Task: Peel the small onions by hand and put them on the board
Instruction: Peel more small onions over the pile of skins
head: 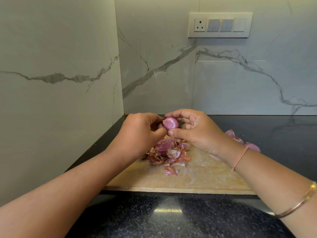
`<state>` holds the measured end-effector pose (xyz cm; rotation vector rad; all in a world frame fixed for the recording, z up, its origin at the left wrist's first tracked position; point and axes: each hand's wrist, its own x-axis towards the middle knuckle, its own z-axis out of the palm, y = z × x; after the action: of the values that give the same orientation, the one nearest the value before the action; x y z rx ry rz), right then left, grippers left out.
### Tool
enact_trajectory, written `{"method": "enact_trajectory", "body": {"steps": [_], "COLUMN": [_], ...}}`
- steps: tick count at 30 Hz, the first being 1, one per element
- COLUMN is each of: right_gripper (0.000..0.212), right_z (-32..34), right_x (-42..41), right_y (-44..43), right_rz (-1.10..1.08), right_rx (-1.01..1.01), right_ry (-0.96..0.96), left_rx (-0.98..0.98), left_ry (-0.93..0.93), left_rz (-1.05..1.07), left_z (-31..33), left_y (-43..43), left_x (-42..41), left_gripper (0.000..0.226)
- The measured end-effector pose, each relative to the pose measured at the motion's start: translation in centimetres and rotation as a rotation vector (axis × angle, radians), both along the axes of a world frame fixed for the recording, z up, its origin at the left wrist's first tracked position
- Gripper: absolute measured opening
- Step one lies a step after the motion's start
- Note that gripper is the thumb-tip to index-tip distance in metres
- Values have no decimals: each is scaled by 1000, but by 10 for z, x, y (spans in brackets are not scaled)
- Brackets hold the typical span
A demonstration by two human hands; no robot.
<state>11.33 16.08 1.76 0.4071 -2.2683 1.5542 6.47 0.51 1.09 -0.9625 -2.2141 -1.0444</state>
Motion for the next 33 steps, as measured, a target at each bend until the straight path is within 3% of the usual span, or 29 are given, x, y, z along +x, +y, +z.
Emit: {"method": "enact_trajectory", "body": {"steps": [10, 17, 25, 33], "right_gripper": [29, 30, 26, 23], "right_z": [-1, 3, 1, 2], "right_x": [1, 3, 2, 3], "right_y": [5, 9, 6, 4], "right_rz": [61, 134, 62, 62], "right_rx": [13, -219, -112, -100], "right_ry": [-120, -146, -89, -75], "left_rx": [-68, 92, 107, 44], "left_ry": [88, -91, -70, 55], "left_rz": [48, -114, -70, -13], "left_z": [1, 3, 0, 1], "left_y": [-3, -2, -2, -3], "left_x": [-5, 1, -1, 0], "left_gripper": [14, 18, 6, 25]}}
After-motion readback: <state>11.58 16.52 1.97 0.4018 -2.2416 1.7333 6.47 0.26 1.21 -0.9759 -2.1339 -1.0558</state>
